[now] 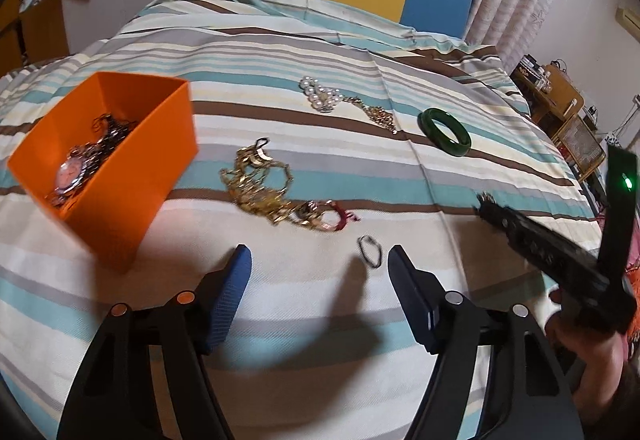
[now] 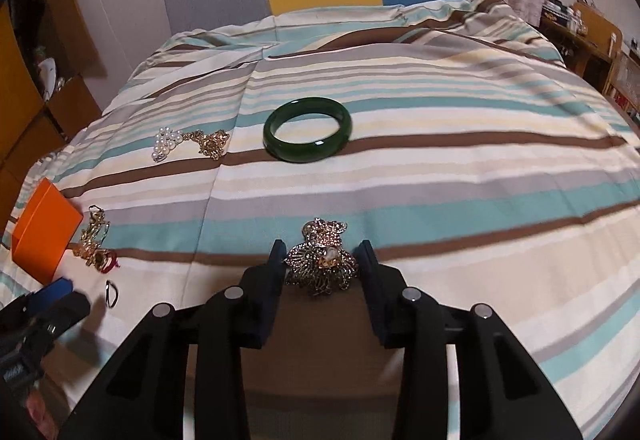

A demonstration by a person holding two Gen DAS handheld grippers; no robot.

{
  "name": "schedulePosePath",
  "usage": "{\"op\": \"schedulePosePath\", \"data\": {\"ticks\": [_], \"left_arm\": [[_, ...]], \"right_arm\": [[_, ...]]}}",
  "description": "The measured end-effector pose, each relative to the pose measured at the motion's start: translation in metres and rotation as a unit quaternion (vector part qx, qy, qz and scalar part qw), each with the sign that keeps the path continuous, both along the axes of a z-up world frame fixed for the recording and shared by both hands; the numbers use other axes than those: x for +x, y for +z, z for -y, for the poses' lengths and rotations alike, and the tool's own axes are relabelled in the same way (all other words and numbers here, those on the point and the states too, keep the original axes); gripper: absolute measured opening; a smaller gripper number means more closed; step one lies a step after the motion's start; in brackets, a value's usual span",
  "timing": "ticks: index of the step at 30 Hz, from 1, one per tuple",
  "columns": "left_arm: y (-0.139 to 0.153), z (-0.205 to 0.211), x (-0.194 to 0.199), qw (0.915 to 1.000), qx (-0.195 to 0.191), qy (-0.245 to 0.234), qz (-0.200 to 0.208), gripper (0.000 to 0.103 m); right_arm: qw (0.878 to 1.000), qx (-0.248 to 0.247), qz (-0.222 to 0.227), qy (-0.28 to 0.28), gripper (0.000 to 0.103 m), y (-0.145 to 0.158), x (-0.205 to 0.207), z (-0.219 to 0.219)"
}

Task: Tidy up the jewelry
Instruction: 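Move the right tool to the silver brooch while the left tool approaches the gold chain, then close the right tool on the silver brooch while the left tool grasps the red-and-white ring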

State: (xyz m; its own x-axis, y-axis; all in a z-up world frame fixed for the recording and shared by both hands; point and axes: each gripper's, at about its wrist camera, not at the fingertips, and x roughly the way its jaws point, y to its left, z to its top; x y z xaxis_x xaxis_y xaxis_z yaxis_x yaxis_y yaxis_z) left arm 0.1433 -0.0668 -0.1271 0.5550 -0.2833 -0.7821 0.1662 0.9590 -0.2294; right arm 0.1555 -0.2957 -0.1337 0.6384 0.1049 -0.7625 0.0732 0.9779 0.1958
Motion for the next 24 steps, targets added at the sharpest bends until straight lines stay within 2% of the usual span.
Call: {"op": "schedulePosePath", "data": {"ticks": [1, 5, 6, 7, 11, 17, 22, 24], "left_arm": [[-0.001, 0.003, 0.003, 1.0, 0.002, -0.001, -0.003, 0.054], [-0.002, 0.013, 0.017, 0.9999, -0.004, -0.001, -0.013, 0.053], [-0.003, 0.015, 0.021, 0.9999, -0.003, -0.002, -0.014, 0.049], [-0.004, 0.016, 0.023, 0.9999, 0.0, -0.002, -0.016, 0.041], [-0.008, 0.018, 0.031, 0.9998, 0.01, 0.001, -0.015, 0.03], [-0.013, 0.023, 0.033, 0.9996, 0.017, -0.019, 0.01, 0.029], [-0.011, 0.024, 0.04, 0.9998, 0.016, -0.011, 0.004, 0.029], [-0.011, 0.028, 0.043, 0.9996, 0.028, -0.01, 0.003, 0.029]], "right_arm": [[1.0, 0.007, 0.002, -0.003, 0.036, 0.0, -0.002, 0.003], [1.0, 0.025, 0.008, -0.009, 0.036, 0.0, -0.007, 0.009], [1.0, 0.025, 0.009, -0.01, 0.036, 0.0, -0.008, 0.01], [1.0, 0.026, 0.009, -0.01, 0.036, 0.0, -0.008, 0.01], [0.999, 0.033, 0.011, -0.012, 0.036, 0.0, -0.008, 0.012], [0.999, 0.04, 0.013, -0.012, 0.036, -0.001, -0.009, 0.014], [0.999, 0.044, 0.015, -0.013, 0.036, -0.001, -0.01, 0.014], [0.999, 0.046, 0.016, -0.014, 0.036, -0.001, -0.01, 0.014]]}}
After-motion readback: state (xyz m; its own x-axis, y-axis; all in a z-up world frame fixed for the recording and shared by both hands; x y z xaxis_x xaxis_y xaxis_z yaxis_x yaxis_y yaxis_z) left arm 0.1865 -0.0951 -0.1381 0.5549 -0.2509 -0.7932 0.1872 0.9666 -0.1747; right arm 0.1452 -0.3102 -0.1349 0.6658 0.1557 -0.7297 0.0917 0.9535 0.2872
